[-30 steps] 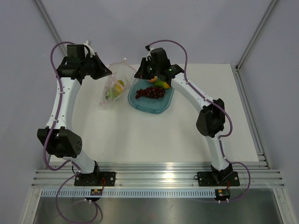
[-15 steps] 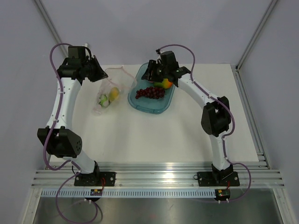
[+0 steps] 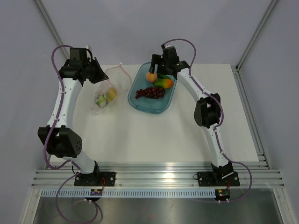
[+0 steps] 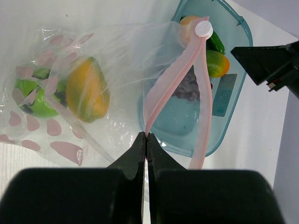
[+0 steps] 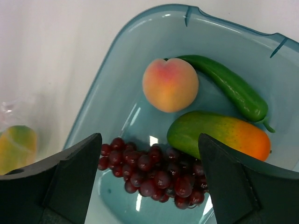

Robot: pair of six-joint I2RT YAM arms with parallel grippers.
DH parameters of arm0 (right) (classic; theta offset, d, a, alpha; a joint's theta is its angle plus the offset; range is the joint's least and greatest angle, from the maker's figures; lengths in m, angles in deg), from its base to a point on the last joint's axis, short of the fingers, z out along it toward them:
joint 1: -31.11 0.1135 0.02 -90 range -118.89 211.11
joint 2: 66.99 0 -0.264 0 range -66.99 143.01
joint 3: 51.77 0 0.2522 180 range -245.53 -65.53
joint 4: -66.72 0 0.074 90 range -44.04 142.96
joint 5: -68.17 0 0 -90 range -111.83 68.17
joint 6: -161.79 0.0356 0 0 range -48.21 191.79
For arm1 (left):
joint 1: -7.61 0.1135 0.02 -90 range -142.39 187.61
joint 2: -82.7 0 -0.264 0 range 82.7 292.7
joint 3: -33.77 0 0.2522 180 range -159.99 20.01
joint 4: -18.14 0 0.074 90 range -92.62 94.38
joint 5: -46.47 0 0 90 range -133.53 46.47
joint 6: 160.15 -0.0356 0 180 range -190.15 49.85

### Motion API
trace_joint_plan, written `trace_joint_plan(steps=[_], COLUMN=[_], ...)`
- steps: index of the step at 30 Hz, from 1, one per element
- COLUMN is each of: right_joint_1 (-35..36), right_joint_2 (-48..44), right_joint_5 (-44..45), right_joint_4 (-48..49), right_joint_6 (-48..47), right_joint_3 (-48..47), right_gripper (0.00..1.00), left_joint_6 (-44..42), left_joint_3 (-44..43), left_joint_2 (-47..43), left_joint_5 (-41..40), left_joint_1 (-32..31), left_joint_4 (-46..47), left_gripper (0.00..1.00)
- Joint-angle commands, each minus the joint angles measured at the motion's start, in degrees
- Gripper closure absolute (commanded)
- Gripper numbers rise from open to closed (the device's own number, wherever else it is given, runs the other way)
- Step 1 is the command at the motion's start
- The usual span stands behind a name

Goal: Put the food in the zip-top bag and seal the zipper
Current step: Pick up the fake fruit from the bin.

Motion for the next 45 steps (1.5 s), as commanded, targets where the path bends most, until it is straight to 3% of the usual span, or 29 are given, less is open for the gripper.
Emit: trace_joint_plan(steps=[1, 14, 30, 32, 36, 38, 45], right_joint_1=[0.41, 1.02, 1.37, 1.46, 1.55, 1.46, 1.46], right_joint_2=[2.87, 12.27, 20.98, 20.90, 17.13, 14.75, 2.80], right_joint_5=[3.03, 0.30, -0.76, -0.32, -0.14, -0.49, -2.68], right_joint_4=[-0.46, 8.77, 18.52, 18.96, 20.63, 22.91, 27.05], right_joint_6=[-6.07, -11.52, -10.12, -10.03, -9.42, -9.15, -9.24], right_joint_3=[-4.05, -10.02, -12.75, -12.58, -8.98, -4.77, 2.97], right_gripper=[0.08, 0.01, 0.01, 0.04, 0.32, 0.39, 0.39], left_joint_6=[0.13, -0.13, -0.75, -1.09, -1.36, -1.45, -1.36], left_joint_3=[0.45, 0.27, 2.03, 2.03, 2.03, 1.94, 3.34], left_joint_2=[-0.93, -0.14, 0.92, 1.18, 1.45, 1.53, 0.66], left_joint_5=[1.91, 3.84, 5.60, 5.25, 5.07, 5.16, 5.77], left_joint_1=[0.16, 0.07, -0.19, -0.19, -0.19, -0.19, -0.19], left_joint_4=[3.01, 3.27, 4.68, 4.42, 4.24, 4.32, 4.85], left_gripper=[1.00, 1.00, 1.00, 1.00, 1.00, 1.00, 1.00])
